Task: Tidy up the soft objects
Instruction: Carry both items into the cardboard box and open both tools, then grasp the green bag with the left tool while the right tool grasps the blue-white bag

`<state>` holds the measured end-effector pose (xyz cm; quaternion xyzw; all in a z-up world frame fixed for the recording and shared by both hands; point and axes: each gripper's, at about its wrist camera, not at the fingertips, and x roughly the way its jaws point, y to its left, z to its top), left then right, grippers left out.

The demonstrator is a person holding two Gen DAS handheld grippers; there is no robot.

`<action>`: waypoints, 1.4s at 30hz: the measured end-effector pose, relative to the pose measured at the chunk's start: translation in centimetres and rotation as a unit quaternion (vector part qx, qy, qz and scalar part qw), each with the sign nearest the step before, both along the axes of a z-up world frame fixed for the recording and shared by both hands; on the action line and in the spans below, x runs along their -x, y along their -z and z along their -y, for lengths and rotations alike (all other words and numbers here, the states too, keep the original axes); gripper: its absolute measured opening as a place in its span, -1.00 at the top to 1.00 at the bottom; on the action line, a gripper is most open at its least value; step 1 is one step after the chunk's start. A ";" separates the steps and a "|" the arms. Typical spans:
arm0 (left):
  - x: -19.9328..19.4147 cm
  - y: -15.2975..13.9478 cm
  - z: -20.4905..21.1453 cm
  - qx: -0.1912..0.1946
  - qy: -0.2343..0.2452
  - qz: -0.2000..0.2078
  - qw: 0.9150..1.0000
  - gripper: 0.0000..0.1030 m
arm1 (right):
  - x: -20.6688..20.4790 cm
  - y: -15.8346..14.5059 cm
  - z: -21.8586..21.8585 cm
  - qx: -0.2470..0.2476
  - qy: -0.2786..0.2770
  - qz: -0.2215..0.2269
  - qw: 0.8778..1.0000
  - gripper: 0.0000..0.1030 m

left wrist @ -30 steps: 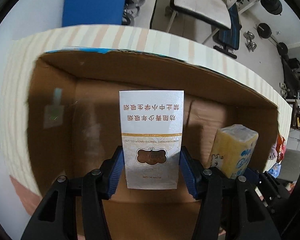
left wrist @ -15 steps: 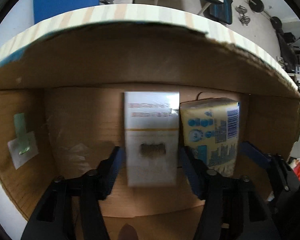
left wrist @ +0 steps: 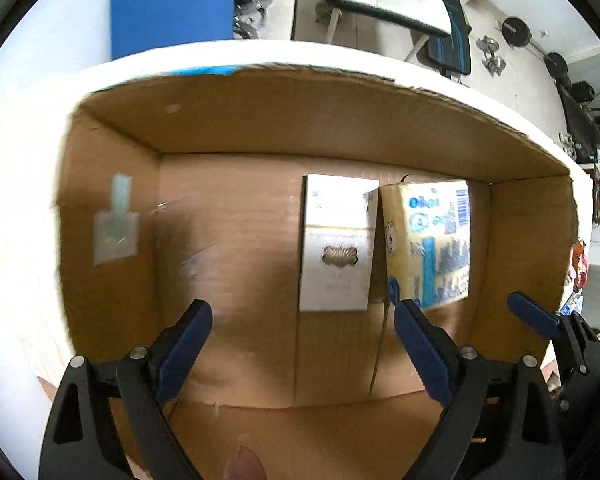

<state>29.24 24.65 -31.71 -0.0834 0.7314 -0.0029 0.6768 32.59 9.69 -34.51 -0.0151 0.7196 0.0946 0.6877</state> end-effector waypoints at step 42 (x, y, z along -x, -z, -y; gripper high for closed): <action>1.7 -9.8 30.5 -0.108 0.200 0.126 0.966 -0.81 | 15.8 -14.6 35.1 -0.051 0.240 0.116 0.962 -1.00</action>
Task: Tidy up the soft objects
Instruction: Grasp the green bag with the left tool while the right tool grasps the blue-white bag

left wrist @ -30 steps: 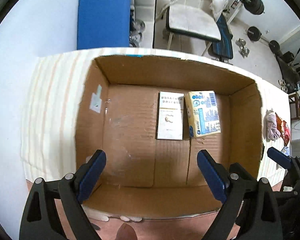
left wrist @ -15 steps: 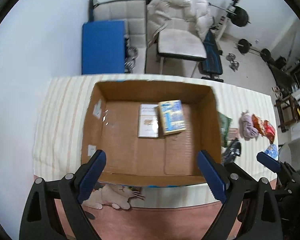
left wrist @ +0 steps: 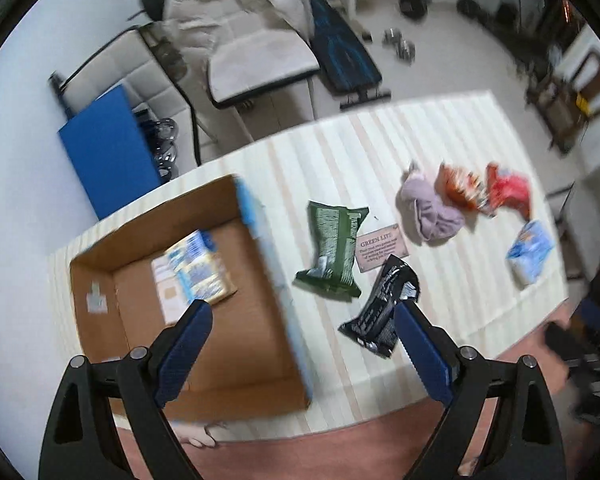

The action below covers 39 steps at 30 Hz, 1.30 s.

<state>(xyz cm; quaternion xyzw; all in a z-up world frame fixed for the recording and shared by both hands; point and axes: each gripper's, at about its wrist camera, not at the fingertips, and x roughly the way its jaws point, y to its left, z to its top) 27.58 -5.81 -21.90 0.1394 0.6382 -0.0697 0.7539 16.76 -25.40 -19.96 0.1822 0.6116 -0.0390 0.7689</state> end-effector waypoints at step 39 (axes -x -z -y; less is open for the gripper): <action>-4.7 22.1 4.8 0.011 -0.056 -0.249 0.967 0.19 | -5.7 22.0 19.5 -0.009 0.191 -0.208 0.959 -0.75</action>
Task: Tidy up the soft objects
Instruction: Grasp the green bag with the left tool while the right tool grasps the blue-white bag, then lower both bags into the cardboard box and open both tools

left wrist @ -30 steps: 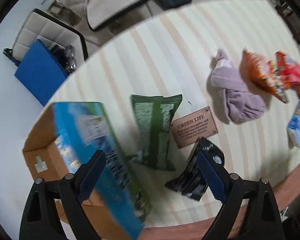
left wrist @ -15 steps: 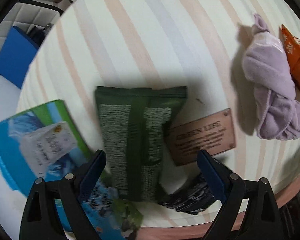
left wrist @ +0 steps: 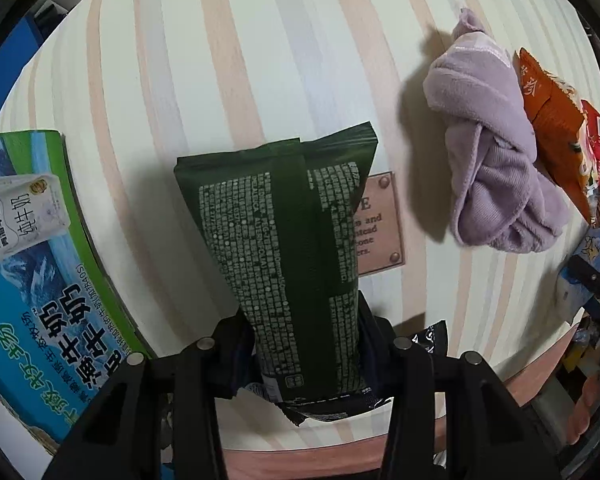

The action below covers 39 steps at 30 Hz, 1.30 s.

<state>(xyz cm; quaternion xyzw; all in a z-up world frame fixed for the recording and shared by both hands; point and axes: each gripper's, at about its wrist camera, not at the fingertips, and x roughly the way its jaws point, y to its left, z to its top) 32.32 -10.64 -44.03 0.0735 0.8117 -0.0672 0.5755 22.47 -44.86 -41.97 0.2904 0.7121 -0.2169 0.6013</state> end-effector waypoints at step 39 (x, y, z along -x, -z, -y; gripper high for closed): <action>8.6 -26.6 -27.5 0.045 -0.146 0.251 0.956 0.39 | -2.3 -24.3 -40.2 -0.071 -0.373 0.212 0.901 0.18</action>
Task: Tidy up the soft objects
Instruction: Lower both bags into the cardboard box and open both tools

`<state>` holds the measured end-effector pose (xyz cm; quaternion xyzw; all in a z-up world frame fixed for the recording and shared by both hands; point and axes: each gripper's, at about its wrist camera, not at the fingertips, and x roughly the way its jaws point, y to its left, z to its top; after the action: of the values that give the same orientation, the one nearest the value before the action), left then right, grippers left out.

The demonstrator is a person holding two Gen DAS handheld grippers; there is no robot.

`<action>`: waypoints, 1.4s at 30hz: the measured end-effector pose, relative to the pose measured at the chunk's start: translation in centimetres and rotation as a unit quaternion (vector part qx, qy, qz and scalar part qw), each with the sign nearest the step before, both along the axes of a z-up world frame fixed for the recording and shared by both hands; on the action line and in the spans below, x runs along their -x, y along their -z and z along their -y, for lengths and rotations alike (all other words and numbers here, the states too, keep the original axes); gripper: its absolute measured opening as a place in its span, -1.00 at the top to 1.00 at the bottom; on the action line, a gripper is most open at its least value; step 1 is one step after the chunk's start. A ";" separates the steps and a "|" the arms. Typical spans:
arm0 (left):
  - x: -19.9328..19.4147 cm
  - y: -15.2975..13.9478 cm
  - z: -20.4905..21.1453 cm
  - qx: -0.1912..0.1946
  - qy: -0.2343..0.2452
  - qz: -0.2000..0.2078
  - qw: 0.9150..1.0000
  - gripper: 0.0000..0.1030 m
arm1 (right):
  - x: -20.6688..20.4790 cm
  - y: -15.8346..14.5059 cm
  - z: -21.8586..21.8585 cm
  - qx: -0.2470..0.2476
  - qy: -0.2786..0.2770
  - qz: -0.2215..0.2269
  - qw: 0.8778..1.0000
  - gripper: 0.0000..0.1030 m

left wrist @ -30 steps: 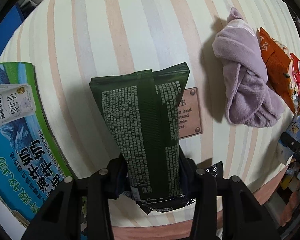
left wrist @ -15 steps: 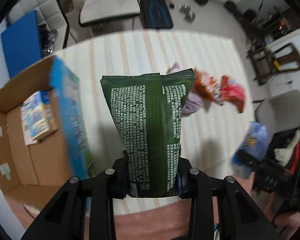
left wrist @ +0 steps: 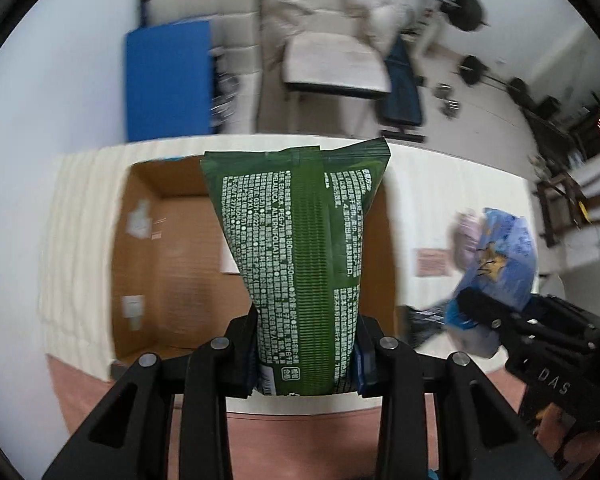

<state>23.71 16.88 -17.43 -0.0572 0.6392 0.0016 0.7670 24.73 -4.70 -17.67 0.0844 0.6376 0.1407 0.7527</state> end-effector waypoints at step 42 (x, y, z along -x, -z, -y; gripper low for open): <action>-5.0 11.7 -10.1 0.008 -0.024 -0.106 0.994 -0.93 | -7.0 12.3 -12.7 0.173 -0.029 -0.057 0.983 -1.00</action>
<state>28.73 27.00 -29.15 -0.0778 0.7154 0.0209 0.6940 31.72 8.02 -30.00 -0.0581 0.6963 0.0446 0.7140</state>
